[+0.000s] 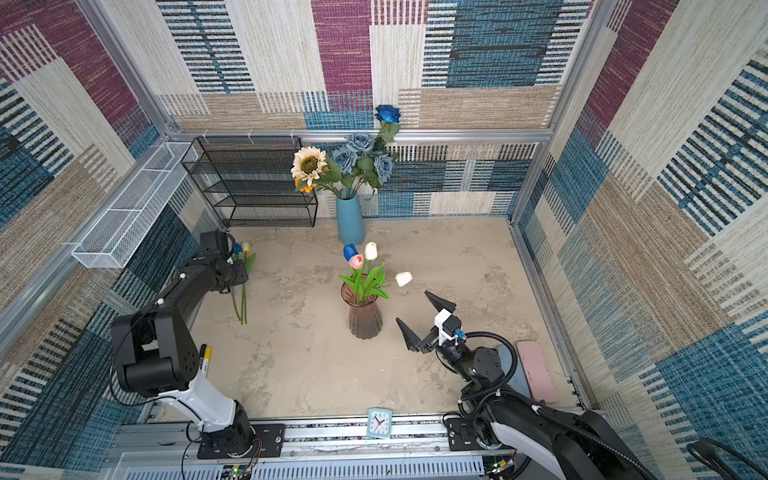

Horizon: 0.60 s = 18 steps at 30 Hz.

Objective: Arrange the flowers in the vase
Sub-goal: 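Draw the left gripper back to the loose tulips and grasp a white tulip stem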

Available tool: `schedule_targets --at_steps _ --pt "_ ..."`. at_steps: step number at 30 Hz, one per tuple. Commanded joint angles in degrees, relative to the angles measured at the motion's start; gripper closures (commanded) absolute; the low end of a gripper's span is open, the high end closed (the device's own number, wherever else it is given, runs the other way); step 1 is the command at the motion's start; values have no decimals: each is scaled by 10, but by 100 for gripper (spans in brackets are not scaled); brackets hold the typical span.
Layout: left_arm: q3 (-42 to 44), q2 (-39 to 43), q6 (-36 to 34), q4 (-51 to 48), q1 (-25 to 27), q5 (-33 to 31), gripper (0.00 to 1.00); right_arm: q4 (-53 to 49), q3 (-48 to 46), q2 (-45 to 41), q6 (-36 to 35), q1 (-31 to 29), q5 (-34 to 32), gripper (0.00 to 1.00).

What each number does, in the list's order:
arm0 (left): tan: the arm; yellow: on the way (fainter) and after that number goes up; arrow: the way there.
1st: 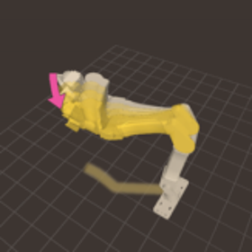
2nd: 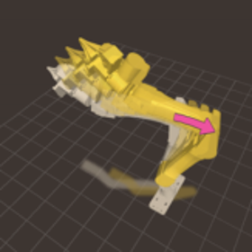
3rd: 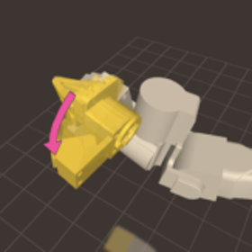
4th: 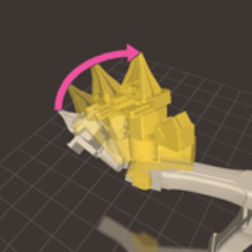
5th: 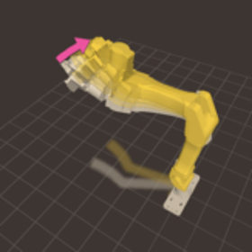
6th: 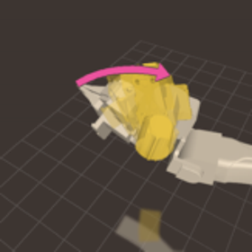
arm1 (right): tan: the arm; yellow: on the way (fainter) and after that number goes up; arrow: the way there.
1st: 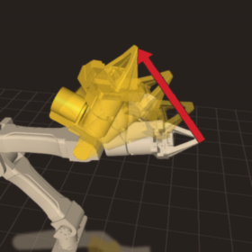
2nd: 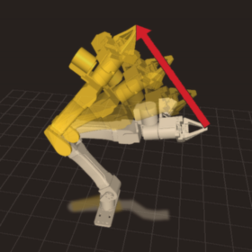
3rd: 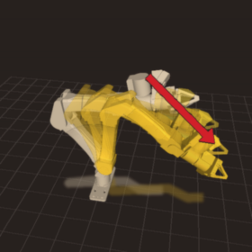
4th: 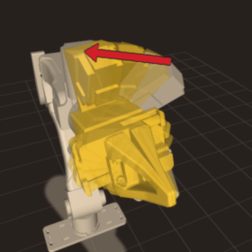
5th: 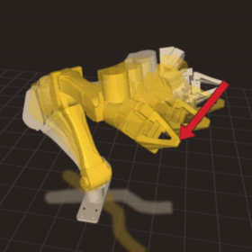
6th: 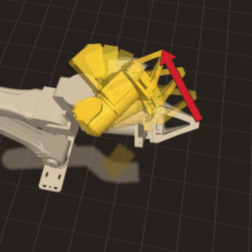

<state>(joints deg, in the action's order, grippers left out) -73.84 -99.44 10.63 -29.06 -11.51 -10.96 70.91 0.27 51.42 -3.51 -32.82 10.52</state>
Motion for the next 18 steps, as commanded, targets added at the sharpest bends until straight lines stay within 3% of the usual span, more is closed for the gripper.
schedule_targets --at_steps 1,9,18 --pt "-35 -37 -5 -78 -22 -11 60 11 -1 4 0 -1 1 0" --pt "-139 -166 -45 -136 -46 17 63 9 -1 2 -2 -1 0 0" --pt "-177 -229 -63 -147 -47 7 63 10 -1 4 -3 -1 0 0"
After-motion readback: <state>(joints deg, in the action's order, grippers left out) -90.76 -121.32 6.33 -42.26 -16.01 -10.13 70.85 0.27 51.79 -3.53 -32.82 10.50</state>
